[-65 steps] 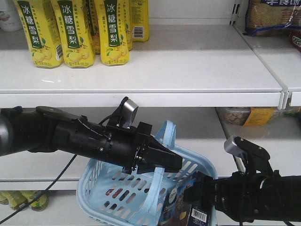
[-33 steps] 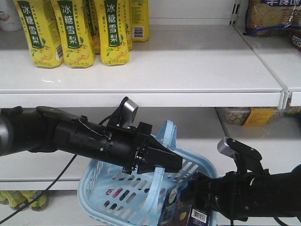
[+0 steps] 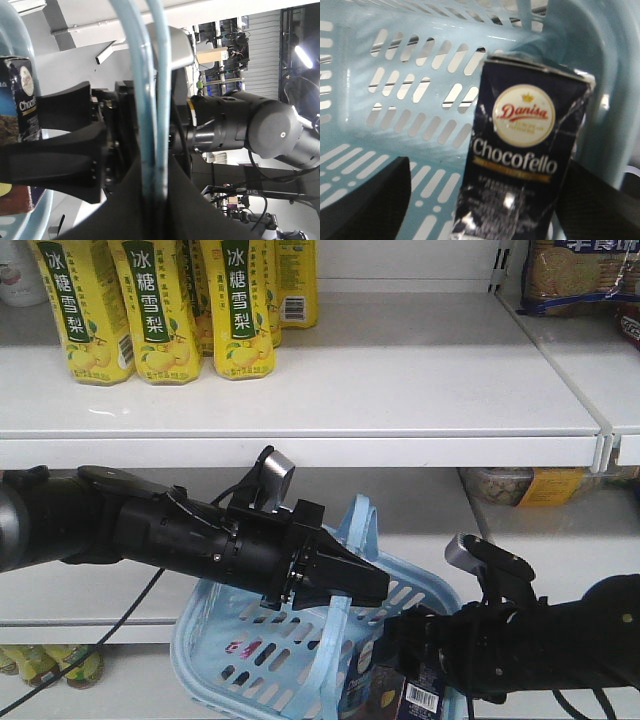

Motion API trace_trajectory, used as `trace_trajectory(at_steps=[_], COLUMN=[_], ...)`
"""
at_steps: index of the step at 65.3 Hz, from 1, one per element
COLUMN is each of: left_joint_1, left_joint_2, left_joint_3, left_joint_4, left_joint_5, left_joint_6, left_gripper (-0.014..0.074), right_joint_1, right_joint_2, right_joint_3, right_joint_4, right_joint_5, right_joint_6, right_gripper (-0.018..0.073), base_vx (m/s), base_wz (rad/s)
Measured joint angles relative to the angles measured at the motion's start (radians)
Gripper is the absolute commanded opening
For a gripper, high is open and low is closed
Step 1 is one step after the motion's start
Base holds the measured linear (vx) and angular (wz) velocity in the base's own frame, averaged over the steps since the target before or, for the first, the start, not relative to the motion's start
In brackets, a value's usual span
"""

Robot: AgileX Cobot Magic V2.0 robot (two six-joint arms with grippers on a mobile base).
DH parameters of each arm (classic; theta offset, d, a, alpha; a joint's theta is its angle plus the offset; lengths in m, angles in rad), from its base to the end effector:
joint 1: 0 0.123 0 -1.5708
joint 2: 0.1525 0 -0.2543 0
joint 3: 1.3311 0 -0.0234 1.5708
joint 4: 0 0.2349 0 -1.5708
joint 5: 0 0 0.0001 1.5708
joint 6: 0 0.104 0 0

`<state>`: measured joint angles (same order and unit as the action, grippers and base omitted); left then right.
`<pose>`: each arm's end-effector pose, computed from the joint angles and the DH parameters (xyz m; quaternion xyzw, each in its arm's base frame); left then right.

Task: Left arm holds basket, right arm returns cookies
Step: 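Close the right gripper on the Chocofello cookie box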

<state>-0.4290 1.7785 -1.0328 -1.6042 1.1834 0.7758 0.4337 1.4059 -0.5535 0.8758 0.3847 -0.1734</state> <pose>0.2534 -0.2218 0.2143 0.0945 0.7710 -0.6296 0.0149 0.2003 0.1259 0.1466 0.0703 0.9501 0.2603 0.1567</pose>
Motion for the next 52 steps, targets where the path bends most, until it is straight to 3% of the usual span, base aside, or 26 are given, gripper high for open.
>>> trace_trajectory(at_steps=[26, 52], left_joint_1=[-0.001, -0.001], left_joint_2=[0.0, 0.0], left_joint_3=[0.0, 0.0], left_joint_4=[0.0, 0.001], left_joint_5=[0.0, -0.002], left_joint_6=[0.001, 0.002], left_gripper=[-0.0006, -0.0006], right_joint_1=[0.003, 0.003], right_joint_2=[0.188, 0.225], right_joint_3=[-0.105, -0.121], right_joint_4=[-0.005, -0.026], right_joint_5=[-0.006, -0.014], right_joint_6=[-0.023, -0.023], right_gripper=[0.0409, 0.0168], base_vx=[0.0, 0.0], base_wz=[0.0, 0.0])
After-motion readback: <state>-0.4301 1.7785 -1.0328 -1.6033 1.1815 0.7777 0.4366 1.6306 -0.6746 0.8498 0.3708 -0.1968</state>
